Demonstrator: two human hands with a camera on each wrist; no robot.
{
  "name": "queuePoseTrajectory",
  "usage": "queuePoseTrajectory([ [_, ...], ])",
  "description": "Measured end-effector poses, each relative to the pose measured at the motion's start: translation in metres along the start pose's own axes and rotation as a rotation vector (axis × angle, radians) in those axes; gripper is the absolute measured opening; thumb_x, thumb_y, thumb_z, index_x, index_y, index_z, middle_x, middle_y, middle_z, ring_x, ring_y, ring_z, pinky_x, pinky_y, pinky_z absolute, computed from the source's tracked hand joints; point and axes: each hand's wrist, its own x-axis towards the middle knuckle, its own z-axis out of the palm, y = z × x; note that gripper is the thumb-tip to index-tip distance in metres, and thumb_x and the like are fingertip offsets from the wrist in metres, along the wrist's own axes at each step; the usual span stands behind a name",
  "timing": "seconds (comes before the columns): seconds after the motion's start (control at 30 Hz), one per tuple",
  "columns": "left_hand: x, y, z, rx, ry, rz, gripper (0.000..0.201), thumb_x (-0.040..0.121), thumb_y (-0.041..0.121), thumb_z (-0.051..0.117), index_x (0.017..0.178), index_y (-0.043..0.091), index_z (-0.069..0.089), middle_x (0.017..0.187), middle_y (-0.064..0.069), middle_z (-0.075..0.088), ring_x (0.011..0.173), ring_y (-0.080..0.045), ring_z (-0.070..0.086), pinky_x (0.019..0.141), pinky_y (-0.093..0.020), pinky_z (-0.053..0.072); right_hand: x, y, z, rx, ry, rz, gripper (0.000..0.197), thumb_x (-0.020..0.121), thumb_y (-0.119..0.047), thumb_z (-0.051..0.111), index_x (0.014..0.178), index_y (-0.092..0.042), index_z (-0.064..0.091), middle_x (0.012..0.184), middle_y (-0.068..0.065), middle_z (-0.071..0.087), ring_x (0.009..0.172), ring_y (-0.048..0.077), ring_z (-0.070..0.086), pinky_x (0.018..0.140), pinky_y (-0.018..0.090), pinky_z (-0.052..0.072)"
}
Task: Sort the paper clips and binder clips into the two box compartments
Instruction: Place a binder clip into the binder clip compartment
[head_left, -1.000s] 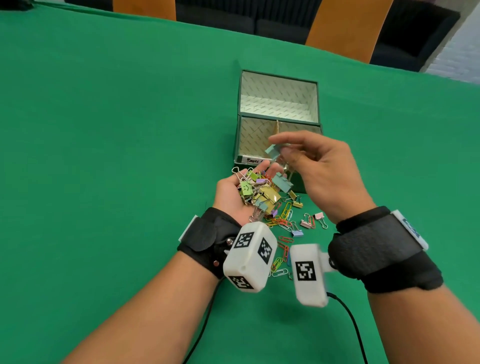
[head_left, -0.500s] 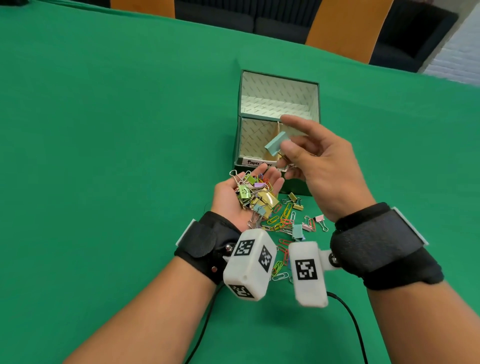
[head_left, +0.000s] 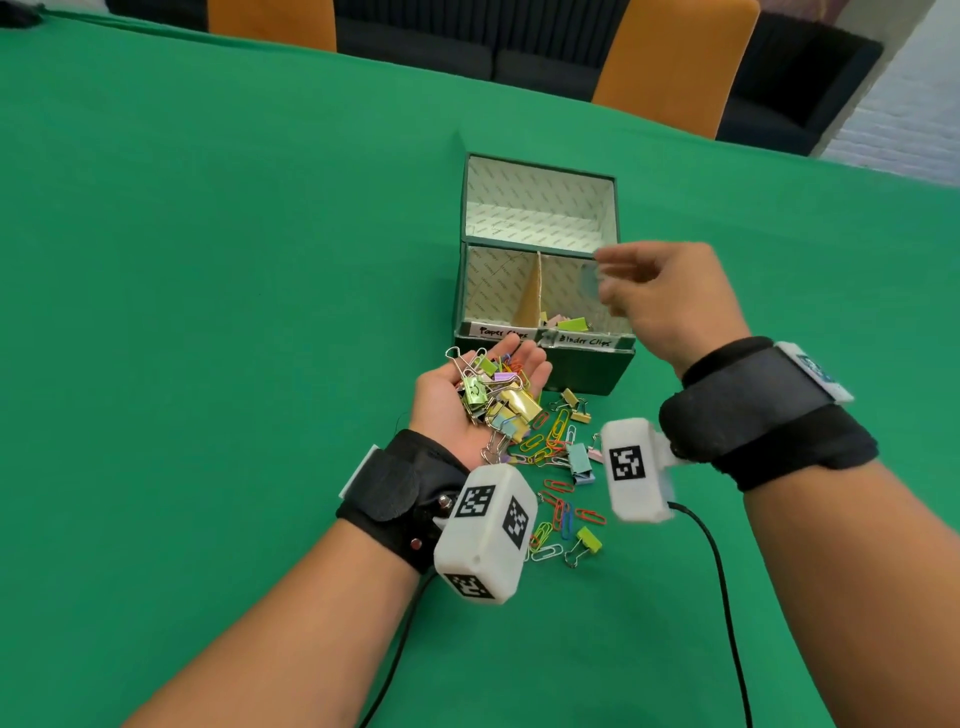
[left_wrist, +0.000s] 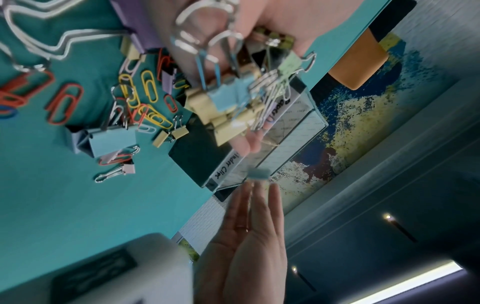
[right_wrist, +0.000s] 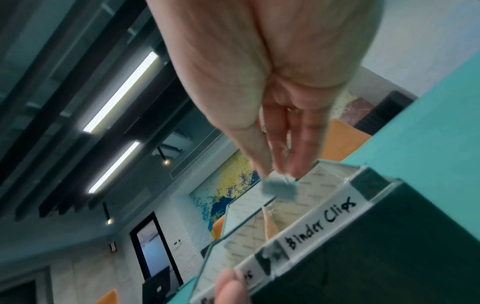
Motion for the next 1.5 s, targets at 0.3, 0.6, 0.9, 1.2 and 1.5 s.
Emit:
queuePoseTrajectory([
  [0.3, 0.001, 0.007, 0.000, -0.023, -0.013, 0.048, 0.042, 0.099, 0.021, 0.033, 0.098, -0.008, 0.063, 0.089, -0.023, 0.067, 0.075, -0.033, 0.070, 0.074, -0.047, 0.056, -0.054, -0.005, 0.014, -0.056, -0.228, -0.044, 0.003, 0.082, -0.031, 0.072, 0.081, -0.028, 0.073, 0.078, -0.008, 0.071, 0.074, 0.010, 0.064, 0.075, 0.034, 0.053],
  [0.6, -0.001, 0.002, 0.001, -0.066, -0.023, 0.082, 0.043, 0.098, 0.024, 0.031, 0.094, -0.006, 0.062, 0.089, -0.022, 0.065, 0.081, -0.032, 0.065, 0.080, -0.049, 0.052, -0.075, 0.007, 0.037, 0.098, -0.349, 0.062, 0.020, 0.071, -0.028, 0.084, 0.078, -0.017, 0.069, 0.067, -0.001, 0.071, 0.059, 0.006, 0.061, 0.061, 0.027, 0.046],
  [0.9, -0.001, 0.001, 0.001, -0.078, -0.007, 0.100, 0.041, 0.098, 0.022, 0.031, 0.097, -0.005, 0.061, 0.084, -0.023, 0.065, 0.079, -0.031, 0.066, 0.072, -0.048, 0.056, -0.081, -0.006, 0.045, 0.434, -0.277, 0.209, 0.009, 0.080, -0.010, 0.077, 0.078, -0.009, 0.068, 0.072, 0.010, 0.073, 0.063, 0.020, 0.070, 0.062, 0.031, 0.059],
  [1.2, -0.003, 0.003, 0.002, -0.059, 0.013, 0.118, 0.039, 0.097, 0.021, 0.033, 0.097, -0.004, 0.063, 0.086, -0.021, 0.067, 0.072, -0.030, 0.070, 0.063, -0.037, 0.060, -0.079, 0.000, 0.037, 0.482, -0.211, 0.205, 0.008, 0.081, -0.016, 0.075, 0.081, -0.011, 0.069, 0.074, 0.007, 0.073, 0.063, 0.017, 0.067, 0.062, 0.029, 0.058],
  [1.5, -0.002, 0.005, 0.000, -0.118, -0.012, 0.089, 0.041, 0.098, 0.022, 0.034, 0.095, -0.007, 0.063, 0.088, -0.022, 0.067, 0.079, -0.032, 0.068, 0.078, -0.051, 0.053, -0.062, 0.003, 0.018, 0.557, -0.111, 0.192, 0.002, 0.085, -0.015, 0.071, 0.083, -0.016, 0.071, 0.074, 0.002, 0.069, 0.059, 0.015, 0.062, 0.060, 0.028, 0.057],
])
